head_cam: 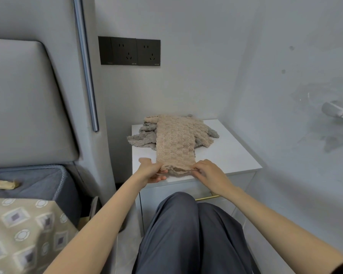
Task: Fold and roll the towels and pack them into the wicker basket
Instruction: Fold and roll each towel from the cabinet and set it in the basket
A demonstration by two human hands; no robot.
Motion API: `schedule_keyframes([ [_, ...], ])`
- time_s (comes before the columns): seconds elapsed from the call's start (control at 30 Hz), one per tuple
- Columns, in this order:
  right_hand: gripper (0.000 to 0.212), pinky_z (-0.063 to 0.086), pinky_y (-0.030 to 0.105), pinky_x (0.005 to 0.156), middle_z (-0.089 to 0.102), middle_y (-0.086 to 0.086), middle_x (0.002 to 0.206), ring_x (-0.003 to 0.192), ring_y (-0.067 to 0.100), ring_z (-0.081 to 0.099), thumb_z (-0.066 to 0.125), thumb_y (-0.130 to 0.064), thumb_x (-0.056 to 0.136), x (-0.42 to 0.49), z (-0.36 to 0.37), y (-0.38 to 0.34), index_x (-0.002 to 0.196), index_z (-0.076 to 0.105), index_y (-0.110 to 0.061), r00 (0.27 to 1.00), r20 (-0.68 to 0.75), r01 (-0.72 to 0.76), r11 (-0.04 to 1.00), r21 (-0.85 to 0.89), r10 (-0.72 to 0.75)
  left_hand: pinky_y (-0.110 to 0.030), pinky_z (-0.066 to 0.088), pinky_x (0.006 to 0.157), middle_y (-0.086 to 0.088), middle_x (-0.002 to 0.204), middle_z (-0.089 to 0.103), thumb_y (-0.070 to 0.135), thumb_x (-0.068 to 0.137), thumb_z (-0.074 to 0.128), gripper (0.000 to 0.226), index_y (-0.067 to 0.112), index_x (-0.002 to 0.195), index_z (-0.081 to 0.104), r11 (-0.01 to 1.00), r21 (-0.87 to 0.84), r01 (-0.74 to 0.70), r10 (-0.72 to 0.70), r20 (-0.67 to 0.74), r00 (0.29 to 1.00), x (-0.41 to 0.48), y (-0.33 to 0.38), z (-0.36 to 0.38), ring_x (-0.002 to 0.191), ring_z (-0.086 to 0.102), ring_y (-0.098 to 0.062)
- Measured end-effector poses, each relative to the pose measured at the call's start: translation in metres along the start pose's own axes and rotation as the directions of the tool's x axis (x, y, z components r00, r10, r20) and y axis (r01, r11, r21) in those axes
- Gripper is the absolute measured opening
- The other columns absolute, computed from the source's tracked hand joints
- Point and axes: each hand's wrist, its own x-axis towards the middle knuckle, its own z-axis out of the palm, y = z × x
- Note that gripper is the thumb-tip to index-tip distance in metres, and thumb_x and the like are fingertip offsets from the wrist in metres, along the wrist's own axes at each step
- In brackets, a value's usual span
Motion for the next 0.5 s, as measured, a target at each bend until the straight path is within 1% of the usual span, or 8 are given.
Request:
schedule_keyframes([
  [0.07, 0.013, 0.039, 0.029, 0.071, 0.064, -0.001, 0.082, 0.079, 0.012, 0.049, 0.054, -0.023, 0.096, 0.003, -0.005, -0.003, 0.092, 0.066, -0.017, 0.999, 0.012, -0.040, 0.998, 0.051, 0.039, -0.031, 0.053, 0.050, -0.008, 0.069, 0.061, 0.007, 0.095, 0.041, 0.023, 0.018, 0.109, 0.029, 0.926, 0.279, -0.256, 0.282, -0.058, 0.958, 0.000, -0.007, -0.004, 0.047, 0.062, -0.022],
  [0.13, 0.018, 0.038, 0.033, 0.067, 0.060, 0.001, 0.070, 0.067, 0.014, 0.047, 0.053, -0.016, 0.095, 0.006, -0.011, -0.005, 0.079, 0.058, -0.019, 0.999, 0.023, -0.050, 0.995, 0.086, 0.048, -0.041, 0.049, 0.057, -0.013, 0.086, 0.057, 0.000, 0.091, 0.033, 0.035, 0.023, 0.116, 0.033, 0.687, 0.590, -0.424, 0.520, 0.008, 0.854, -0.001, -0.012, -0.010, 0.068, 0.060, -0.029],
  [0.17, 0.021, 0.036, 0.034, 0.065, 0.057, 0.002, 0.067, 0.064, 0.015, 0.046, 0.052, -0.014, 0.095, 0.007, -0.014, -0.006, 0.075, 0.055, -0.017, 0.998, 0.034, -0.060, 0.993, 0.102, 0.057, -0.038, 0.046, 0.058, -0.010, 0.099, 0.051, -0.005, 0.087, 0.033, 0.044, 0.026, 0.118, 0.039, 0.586, 0.661, -0.470, 0.572, 0.074, 0.817, 0.001, -0.014, -0.013, 0.079, 0.055, -0.026],
  [0.23, 0.026, 0.030, 0.032, 0.060, 0.051, 0.003, 0.062, 0.058, 0.016, 0.042, 0.051, -0.011, 0.095, 0.011, -0.019, -0.006, 0.070, 0.051, -0.010, 0.996, 0.058, -0.081, 0.989, 0.128, 0.074, -0.031, 0.043, 0.071, 0.000, 0.120, 0.035, -0.012, 0.076, 0.038, 0.063, 0.029, 0.123, 0.048, 0.489, 0.680, -0.547, 0.566, 0.230, 0.791, 0.005, -0.017, -0.017, 0.101, 0.040, -0.018],
  [0.3, 0.029, 0.027, 0.031, 0.058, 0.045, 0.001, 0.059, 0.056, 0.014, 0.038, 0.051, -0.010, 0.096, 0.015, -0.024, -0.007, 0.067, 0.048, -0.008, 0.994, 0.078, -0.086, 0.985, 0.146, 0.075, -0.028, 0.038, 0.088, 0.005, 0.129, 0.027, -0.007, 0.073, 0.050, 0.067, 0.029, 0.129, 0.049, 0.455, 0.689, -0.564, 0.498, 0.329, 0.803, 0.008, -0.021, -0.019, 0.111, 0.028, -0.018],
  [0.37, 0.031, 0.025, 0.031, 0.057, 0.042, 0.003, 0.058, 0.055, 0.014, 0.036, 0.050, -0.008, 0.095, 0.019, -0.027, -0.008, 0.065, 0.046, -0.006, 0.993, 0.099, -0.074, 0.982, 0.173, 0.057, -0.026, 0.031, 0.095, 0.009, 0.129, 0.034, 0.011, 0.079, 0.063, 0.054, 0.027, 0.129, 0.053, 0.484, 0.670, -0.563, 0.518, 0.299, 0.801, 0.011, -0.025, -0.017, 0.112, 0.027, -0.017],
  [0.43, 0.034, 0.023, 0.030, 0.056, 0.039, 0.008, 0.058, 0.055, 0.015, 0.033, 0.050, -0.010, 0.096, 0.023, -0.030, -0.008, 0.064, 0.044, -0.001, 0.992, 0.123, -0.061, 0.981, 0.185, 0.039, -0.023, 0.030, 0.090, 0.011, 0.117, 0.050, 0.029, 0.085, 0.067, 0.032, 0.025, 0.116, 0.065, 0.528, 0.615, -0.586, 0.607, 0.209, 0.767, 0.011, -0.024, -0.015, 0.104, 0.035, -0.014],
  [0.5, 0.038, 0.022, 0.029, 0.056, 0.036, 0.009, 0.059, 0.057, 0.015, 0.032, 0.049, -0.014, 0.097, 0.026, -0.031, -0.008, 0.062, 0.040, -0.003, 0.991, 0.129, -0.057, 0.982, 0.180, 0.034, -0.025, 0.036, 0.075, 0.007, 0.096, 0.063, 0.036, 0.087, 0.065, 0.015, 0.024, 0.092, 0.073, 0.588, 0.538, -0.604, 0.644, 0.141, 0.752, 0.012, -0.023, -0.014, 0.086, 0.049, -0.013],
])
